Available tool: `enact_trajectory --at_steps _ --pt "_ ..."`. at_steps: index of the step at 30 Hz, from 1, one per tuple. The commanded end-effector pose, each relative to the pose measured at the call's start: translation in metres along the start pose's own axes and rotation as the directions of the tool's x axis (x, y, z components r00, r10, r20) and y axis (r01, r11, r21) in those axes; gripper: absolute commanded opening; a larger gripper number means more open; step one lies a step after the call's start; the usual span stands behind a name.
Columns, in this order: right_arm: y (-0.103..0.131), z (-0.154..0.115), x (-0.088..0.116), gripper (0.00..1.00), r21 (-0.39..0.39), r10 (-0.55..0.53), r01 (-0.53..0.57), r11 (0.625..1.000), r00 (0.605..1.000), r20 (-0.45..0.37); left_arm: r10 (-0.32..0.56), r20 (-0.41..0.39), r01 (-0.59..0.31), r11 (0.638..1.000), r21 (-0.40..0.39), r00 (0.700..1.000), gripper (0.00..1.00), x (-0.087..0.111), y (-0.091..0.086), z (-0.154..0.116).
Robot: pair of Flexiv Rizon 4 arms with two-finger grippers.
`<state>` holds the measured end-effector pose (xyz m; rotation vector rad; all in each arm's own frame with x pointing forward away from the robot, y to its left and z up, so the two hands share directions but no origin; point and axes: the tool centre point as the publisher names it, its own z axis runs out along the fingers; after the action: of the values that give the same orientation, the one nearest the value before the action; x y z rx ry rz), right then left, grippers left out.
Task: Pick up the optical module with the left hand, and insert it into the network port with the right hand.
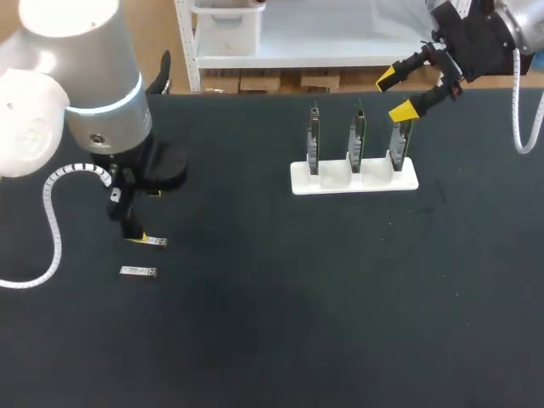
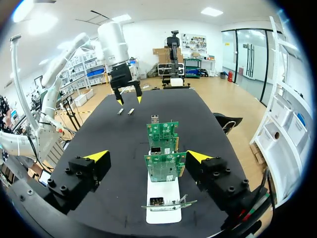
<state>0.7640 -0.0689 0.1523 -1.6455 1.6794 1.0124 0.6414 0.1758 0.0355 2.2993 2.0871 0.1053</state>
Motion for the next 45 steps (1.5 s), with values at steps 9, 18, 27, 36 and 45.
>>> enact_trajectory --at_steps 9,18,27,36,45 --pt "0.001 0.000 0.000 1.00 0.002 0.000 0.000 1.000 1.000 0.000 -0.009 0.004 0.009 1.000 0.026 1.000 1.00 0.011 -0.010 0.023" --pt "0.001 0.000 0.000 1.00 0.002 0.000 0.000 1.000 1.000 0.000 -0.007 -0.035 0.008 1.000 0.019 0.999 1.00 0.013 -0.012 0.029" --pt "0.001 0.000 0.000 1.00 0.002 0.000 0.000 1.000 1.000 0.000 -0.025 -0.044 0.026 0.999 0.027 0.999 1.00 0.014 -0.012 0.034" --pt "0.001 0.000 0.000 1.00 0.002 0.000 0.000 1.000 1.000 0.000 -0.037 -0.042 0.039 0.999 0.036 0.998 1.00 0.013 -0.011 0.039" --pt "0.001 0.000 0.000 1.00 0.002 0.000 0.000 1.000 1.000 0.000 -0.042 -0.042 0.044 0.998 0.044 0.998 1.00 0.013 -0.010 0.042"
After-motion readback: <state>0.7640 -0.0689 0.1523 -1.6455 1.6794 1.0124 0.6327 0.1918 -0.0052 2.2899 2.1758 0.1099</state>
